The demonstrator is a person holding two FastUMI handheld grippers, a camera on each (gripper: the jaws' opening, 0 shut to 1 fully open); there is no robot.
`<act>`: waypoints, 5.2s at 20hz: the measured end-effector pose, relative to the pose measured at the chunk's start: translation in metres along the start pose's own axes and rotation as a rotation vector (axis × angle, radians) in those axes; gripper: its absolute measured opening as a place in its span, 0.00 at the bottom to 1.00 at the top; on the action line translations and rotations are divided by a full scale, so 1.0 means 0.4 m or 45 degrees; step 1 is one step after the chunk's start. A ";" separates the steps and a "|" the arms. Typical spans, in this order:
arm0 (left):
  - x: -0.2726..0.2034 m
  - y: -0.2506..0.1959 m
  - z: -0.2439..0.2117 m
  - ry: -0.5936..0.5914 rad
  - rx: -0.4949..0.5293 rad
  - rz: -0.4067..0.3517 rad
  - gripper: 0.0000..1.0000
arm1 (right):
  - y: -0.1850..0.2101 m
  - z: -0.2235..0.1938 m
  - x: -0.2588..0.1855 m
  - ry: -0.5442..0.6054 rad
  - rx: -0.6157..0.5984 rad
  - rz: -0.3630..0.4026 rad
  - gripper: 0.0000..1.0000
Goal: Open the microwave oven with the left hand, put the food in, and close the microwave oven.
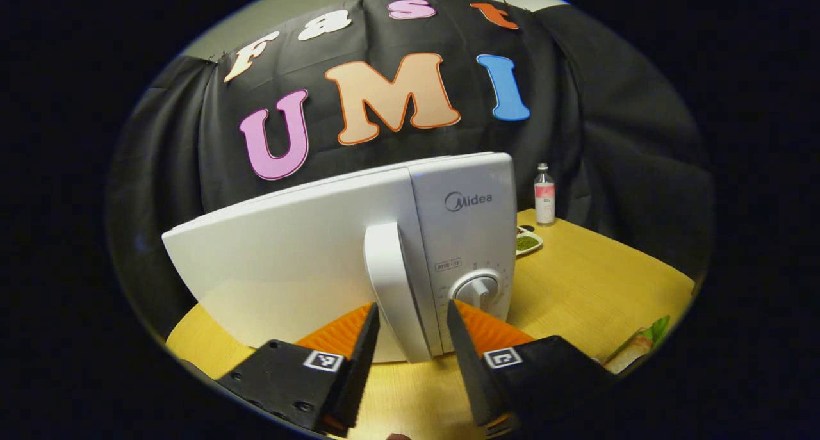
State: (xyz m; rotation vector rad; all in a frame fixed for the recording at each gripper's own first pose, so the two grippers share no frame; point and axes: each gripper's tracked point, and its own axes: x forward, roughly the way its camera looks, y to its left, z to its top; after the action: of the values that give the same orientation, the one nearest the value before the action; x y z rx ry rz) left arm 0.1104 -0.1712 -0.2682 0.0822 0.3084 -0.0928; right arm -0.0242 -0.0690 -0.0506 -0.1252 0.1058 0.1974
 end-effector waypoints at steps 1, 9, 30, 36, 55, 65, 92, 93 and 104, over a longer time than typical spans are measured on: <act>0.005 0.000 -0.016 0.032 -0.049 -0.010 0.47 | -0.007 0.004 0.000 -0.008 0.000 -0.001 0.97; -0.002 -0.022 -0.014 0.057 -0.155 -0.092 0.05 | -0.029 0.007 0.006 -0.018 0.048 -0.026 0.97; -0.464 0.185 -0.197 0.400 -0.211 -0.119 0.00 | 0.063 -0.058 0.042 0.026 0.220 -0.022 0.98; -0.570 0.319 -0.256 0.459 -0.189 -0.119 0.00 | 0.181 -0.056 0.039 0.058 0.187 -0.061 0.98; -0.680 0.685 -0.355 0.433 -0.211 -0.153 0.00 | 0.280 -0.043 0.059 0.092 0.142 -0.173 0.97; -0.684 0.670 -0.351 0.442 -0.208 -0.238 0.14 | 0.219 -0.280 0.009 0.387 0.355 -0.197 0.98; -0.799 0.716 -0.147 0.242 -0.111 -0.264 0.98 | 0.359 -0.806 -0.119 1.052 0.541 -0.152 0.83; -0.803 0.721 -0.138 0.231 -0.121 -0.261 0.98 | 0.371 -0.805 -0.122 1.060 0.580 -0.143 0.71; -0.796 0.786 -0.043 0.087 -0.065 -0.132 0.98 | 0.397 -0.737 -0.103 1.033 0.562 -0.056 0.29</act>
State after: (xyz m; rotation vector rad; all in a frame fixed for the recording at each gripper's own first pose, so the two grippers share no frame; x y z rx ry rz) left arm -0.1641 0.1675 -0.1662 0.0187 0.3832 -0.1853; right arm -0.1235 0.0380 -0.3545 0.2407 0.9472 0.0653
